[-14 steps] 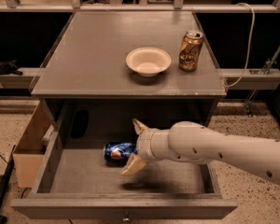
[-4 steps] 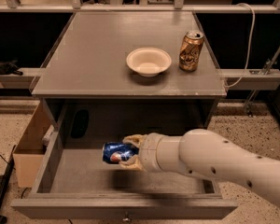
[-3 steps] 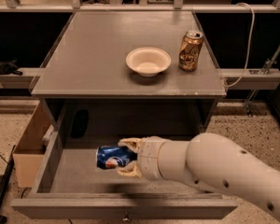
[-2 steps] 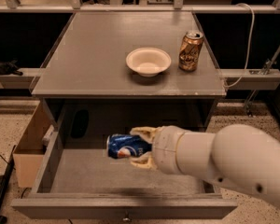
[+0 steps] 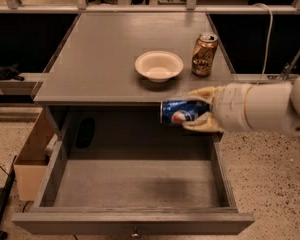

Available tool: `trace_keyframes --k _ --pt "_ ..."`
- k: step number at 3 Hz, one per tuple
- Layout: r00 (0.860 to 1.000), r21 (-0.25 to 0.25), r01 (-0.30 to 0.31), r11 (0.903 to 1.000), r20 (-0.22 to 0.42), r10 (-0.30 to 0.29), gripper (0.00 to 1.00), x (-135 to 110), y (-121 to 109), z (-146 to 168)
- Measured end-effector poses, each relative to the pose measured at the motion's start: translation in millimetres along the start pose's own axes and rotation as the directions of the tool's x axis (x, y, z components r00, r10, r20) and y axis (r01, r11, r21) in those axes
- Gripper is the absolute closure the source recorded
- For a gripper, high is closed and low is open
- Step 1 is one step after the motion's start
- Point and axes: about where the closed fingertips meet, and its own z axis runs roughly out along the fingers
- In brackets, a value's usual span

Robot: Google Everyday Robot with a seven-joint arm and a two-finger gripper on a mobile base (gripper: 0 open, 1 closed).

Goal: Pick pepsi can from top drawer and place on counter

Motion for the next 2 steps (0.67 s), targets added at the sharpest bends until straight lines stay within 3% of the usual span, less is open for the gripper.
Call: trace_keyframes --k 1,2 --pt "1.0 0.02 0.017 0.9997 -0.02 -0.016 1.0 -4.5 -49.8 -0.2" --pt "1.0 0.006 -0.02 0.9998 -0.016 0.02 1.0 -4.0 -32.1 2.4"
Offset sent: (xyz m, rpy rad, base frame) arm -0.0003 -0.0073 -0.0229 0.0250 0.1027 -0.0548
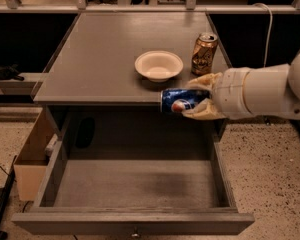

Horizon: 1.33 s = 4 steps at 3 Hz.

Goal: Pick pepsi can from top drawer and place on counter

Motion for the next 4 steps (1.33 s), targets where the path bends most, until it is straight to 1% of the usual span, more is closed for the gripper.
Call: trace_keyframes --k 1,2,3,4 --pt "0.999 -0.018 0.032 0.9993 0.001 -0.032 1.0 -14.8 5.5 3.8" --pt "0.995 -0.03 0.098 0.9947 0.01 -0.098 1.0 -38.7 -12.2 15.1" --pt "0.986 -0.061 0.164 0.9845 0.031 -0.163 1.0 -68.3 -37.5 34.2" --pt "0.966 -0.108 0.247 0.9629 0.099 -0.237 1.0 -125.7 -51.0 71.3"
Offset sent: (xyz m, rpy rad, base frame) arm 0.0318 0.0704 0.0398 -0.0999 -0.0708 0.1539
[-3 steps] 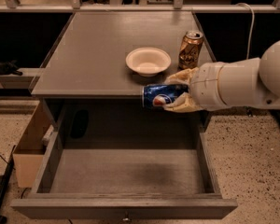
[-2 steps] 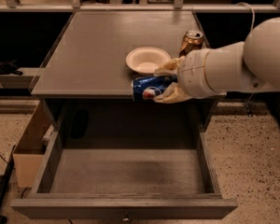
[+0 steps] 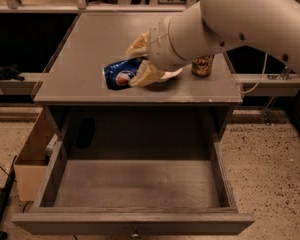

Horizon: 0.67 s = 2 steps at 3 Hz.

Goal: Pick pepsi can from top drawer and place on counter

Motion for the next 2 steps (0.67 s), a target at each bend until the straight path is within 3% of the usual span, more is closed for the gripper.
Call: trace_keyframes --k 2 --pt "1.0 0.001 0.011 0.9999 0.022 -0.011 1.0 -3.3 -6.8 9.0"
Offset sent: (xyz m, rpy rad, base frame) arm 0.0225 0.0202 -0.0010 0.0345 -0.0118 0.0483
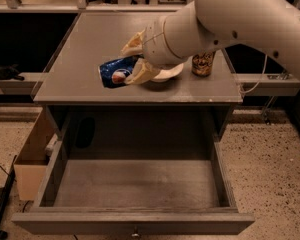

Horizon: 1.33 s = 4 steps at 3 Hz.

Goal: Pick pepsi can from top drawer and place on counter

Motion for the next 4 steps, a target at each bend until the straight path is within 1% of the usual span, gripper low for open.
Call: trace_keyframes --k 1,2,3,4 --pt "0.999 -0.022 0.028 0.9994 0.036 -0.028 1.0 0.7 -19.2 26.8" --pt "0.995 -0.076 0.049 0.9959 0.095 -0.042 1.0 5.2 -48.4 77.3" --pt "0.99 -0.108 0.039 0.9934 0.142 -0.024 1.0 6.5 -62.2 107.3" --pt "0.981 -0.132 0.001 0.9913 0.193 0.025 1.0 1.8 -60.2 128.3"
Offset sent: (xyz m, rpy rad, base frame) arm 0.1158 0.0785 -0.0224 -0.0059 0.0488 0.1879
